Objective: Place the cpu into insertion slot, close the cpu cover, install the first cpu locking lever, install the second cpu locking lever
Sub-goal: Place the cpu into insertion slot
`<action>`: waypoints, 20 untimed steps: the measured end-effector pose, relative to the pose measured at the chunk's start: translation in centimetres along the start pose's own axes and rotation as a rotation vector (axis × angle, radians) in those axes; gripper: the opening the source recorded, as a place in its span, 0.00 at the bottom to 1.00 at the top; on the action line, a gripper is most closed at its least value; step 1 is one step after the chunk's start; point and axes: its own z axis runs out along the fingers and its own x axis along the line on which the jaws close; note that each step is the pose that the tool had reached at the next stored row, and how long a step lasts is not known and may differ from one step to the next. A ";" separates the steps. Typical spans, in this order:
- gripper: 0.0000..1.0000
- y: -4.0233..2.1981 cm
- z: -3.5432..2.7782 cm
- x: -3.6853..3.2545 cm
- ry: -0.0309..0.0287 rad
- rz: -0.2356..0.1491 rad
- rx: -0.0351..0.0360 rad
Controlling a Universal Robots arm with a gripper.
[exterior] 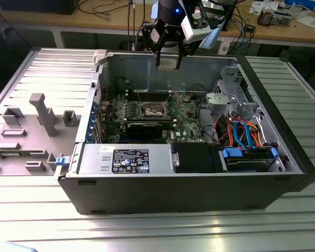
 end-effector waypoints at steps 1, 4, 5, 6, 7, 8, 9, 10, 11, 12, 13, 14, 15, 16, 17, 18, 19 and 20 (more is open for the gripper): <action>0.55 0.00 0.01 0.00 -0.0007 0.008 -0.0002; 0.55 0.00 0.00 0.00 -0.0013 0.014 -0.0003; 0.55 0.00 0.01 0.00 -0.0013 0.015 -0.0003; 0.55 0.00 0.01 0.00 -0.0013 0.015 -0.0003; 0.55 0.00 0.01 0.00 -0.0013 0.015 -0.0004; 0.55 0.00 0.01 0.00 -0.0013 0.015 -0.0003; 0.55 0.00 0.01 0.00 -0.0013 0.015 -0.0003; 0.55 0.00 0.01 0.00 -0.0014 0.015 -0.0003; 0.55 0.00 0.01 0.00 -0.0014 0.015 -0.0003; 0.55 0.00 0.01 0.00 -0.0014 0.015 -0.0003; 0.55 0.00 0.01 0.00 -0.0013 0.015 -0.0004; 0.55 0.00 0.01 0.00 -0.0013 0.015 -0.0004; 0.55 0.00 0.01 0.00 -0.0014 0.016 -0.0004; 0.55 0.00 0.01 0.00 -0.0015 0.017 -0.0004; 0.55 0.00 0.01 0.00 -0.0016 0.018 -0.0004; 0.55 0.00 0.01 0.00 -0.0020 0.022 -0.0005; 0.55 0.00 0.01 0.00 -0.0024 0.026 -0.0005; 0.55 0.00 0.01 0.00 -0.0027 0.030 -0.0006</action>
